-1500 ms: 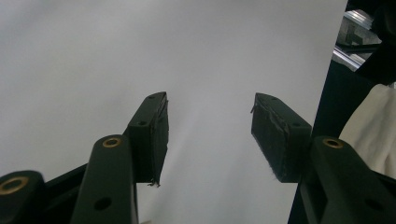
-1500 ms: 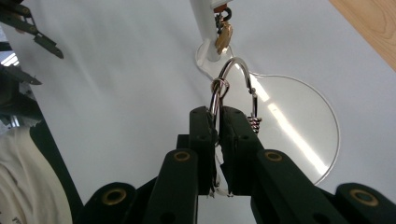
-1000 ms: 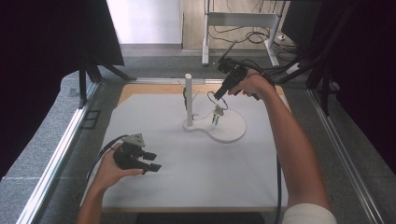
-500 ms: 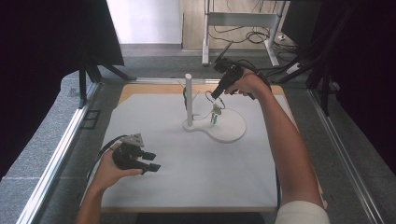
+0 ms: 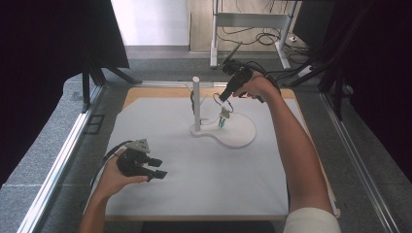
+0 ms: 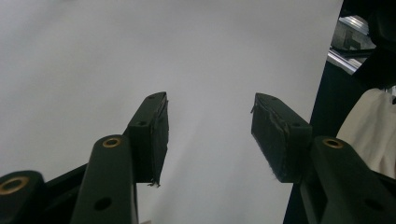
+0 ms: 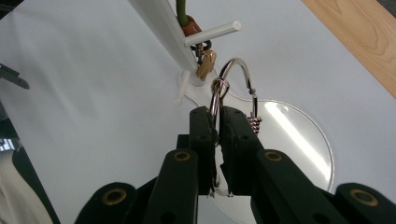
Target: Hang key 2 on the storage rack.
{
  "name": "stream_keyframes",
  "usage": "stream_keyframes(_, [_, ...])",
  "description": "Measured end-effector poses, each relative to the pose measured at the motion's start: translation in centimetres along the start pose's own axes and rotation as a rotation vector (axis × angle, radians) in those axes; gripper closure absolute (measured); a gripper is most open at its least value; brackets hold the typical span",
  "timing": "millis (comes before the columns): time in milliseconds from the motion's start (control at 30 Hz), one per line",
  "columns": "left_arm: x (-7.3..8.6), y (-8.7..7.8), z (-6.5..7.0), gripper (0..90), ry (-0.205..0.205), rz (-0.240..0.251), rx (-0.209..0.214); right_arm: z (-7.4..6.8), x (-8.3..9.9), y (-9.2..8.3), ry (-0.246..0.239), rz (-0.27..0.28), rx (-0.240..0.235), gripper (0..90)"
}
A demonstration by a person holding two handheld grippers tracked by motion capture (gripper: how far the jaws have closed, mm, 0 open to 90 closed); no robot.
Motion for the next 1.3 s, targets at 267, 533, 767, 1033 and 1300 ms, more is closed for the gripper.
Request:
stream_keyframes(267, [0.0, -0.1, -0.1, 46.5, 0.008, -0.001, 0.000, 0.6, -0.8, 0.6, 0.010, 0.009, 0.011, 83.0])
stream_keyframes(533, [0.1, -0.4, -0.2, 46.5, 0.002, 0.007, -0.002, 1.3, -1.9, 1.3, 0.020, 0.023, 0.025, 83.1])
stream_keyframes(767, [0.2, -0.5, -0.2, 46.5, 0.002, 0.013, -0.002, 1.2, -2.8, 2.1, 0.015, 0.023, 0.020, 83.1])
stream_keyframes(1033, [0.1, -0.4, -0.1, 46.5, 0.006, 0.006, -0.003, 0.8, -2.9, 3.3, 0.002, 0.017, 0.003, 83.0])
stream_keyframes(1300, [0.1, -0.3, -0.1, 46.5, 0.000, 0.009, -0.005, 0.8, -2.5, 4.8, 0.010, 0.008, -0.015, 81.9])
Point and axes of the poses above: each handheld gripper's, and its own axes: y roughly forward along the jaws, x roughly out of its underside, z roughly to its right, the point moved 4 cm from there along y, roughly forward along the jaws, and after that the axes turned 15 degrees about -x, right-handed, at the moved point
